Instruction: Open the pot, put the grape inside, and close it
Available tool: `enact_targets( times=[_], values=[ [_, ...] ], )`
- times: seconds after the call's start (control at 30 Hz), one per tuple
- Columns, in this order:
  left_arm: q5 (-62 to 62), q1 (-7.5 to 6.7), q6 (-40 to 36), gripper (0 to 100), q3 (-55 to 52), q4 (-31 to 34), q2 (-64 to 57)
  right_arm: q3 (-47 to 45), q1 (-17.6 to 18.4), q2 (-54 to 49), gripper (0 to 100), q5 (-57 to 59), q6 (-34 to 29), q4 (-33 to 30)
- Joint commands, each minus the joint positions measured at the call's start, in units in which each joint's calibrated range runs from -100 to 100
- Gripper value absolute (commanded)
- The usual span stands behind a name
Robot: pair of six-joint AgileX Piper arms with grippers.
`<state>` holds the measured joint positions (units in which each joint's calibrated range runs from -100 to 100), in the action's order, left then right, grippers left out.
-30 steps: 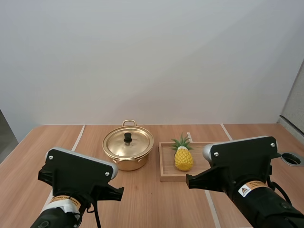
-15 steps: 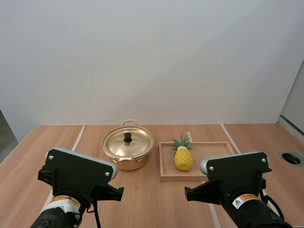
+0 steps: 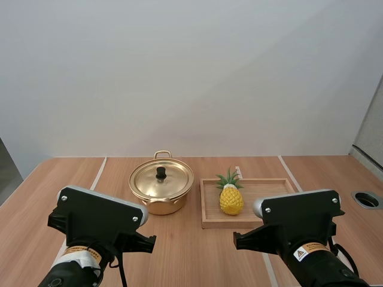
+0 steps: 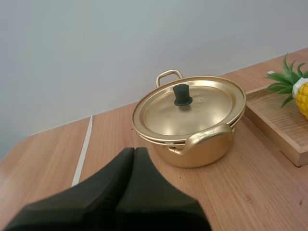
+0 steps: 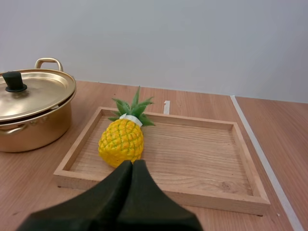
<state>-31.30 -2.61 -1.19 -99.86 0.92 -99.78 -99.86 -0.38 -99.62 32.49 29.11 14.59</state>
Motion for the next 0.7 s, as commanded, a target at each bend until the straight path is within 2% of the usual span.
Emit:
enact_targets(
  times=[0.0,0.67],
  values=[
    [-0.1,-0.02,-0.2,0,-0.1,0.7,-0.2,-0.1,0.1,-0.4,0,-0.8,0.0,0.1],
    [1.2,-0.02,-0.2,0,-0.1,0.7,-0.2,-0.1,0.1,-0.4,0,-0.9,0.0,0.1]
  ],
)
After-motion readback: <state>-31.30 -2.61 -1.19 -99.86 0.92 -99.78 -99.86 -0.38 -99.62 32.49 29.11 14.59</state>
